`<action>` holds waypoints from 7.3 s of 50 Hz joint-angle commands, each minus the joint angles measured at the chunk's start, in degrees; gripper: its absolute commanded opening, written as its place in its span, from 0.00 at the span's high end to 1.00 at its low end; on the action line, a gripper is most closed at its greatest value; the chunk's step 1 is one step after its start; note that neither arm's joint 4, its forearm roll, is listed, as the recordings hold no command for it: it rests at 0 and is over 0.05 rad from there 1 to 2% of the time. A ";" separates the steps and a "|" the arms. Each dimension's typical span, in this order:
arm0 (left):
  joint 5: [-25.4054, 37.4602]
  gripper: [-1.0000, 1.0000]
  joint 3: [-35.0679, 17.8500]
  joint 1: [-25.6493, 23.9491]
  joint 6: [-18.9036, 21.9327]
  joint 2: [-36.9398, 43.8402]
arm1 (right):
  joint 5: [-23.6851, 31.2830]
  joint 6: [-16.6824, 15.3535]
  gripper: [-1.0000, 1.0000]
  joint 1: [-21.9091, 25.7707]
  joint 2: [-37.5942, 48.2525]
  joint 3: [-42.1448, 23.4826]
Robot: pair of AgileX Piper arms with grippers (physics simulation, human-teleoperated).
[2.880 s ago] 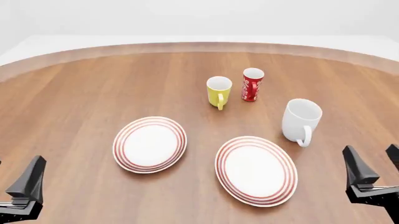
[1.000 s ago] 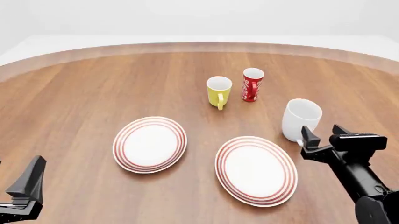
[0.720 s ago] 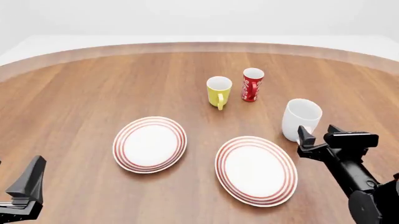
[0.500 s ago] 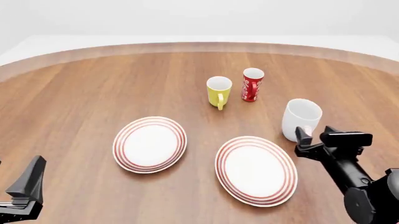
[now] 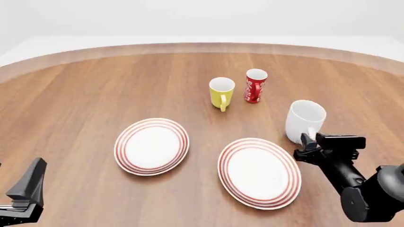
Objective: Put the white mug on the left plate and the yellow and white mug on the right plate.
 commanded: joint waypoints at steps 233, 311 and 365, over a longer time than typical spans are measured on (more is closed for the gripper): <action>0.00 0.00 0.00 0.00 0.00 0.00 | 15.57 -0.79 1.00 47.59 7.75 -30.44; 0.00 0.00 0.00 0.00 0.00 0.00 | 18.64 -0.38 0.00 47.86 14.29 -34.69; 0.00 0.00 0.00 0.00 0.00 0.00 | 15.94 -3.18 0.00 39.73 2.80 -25.26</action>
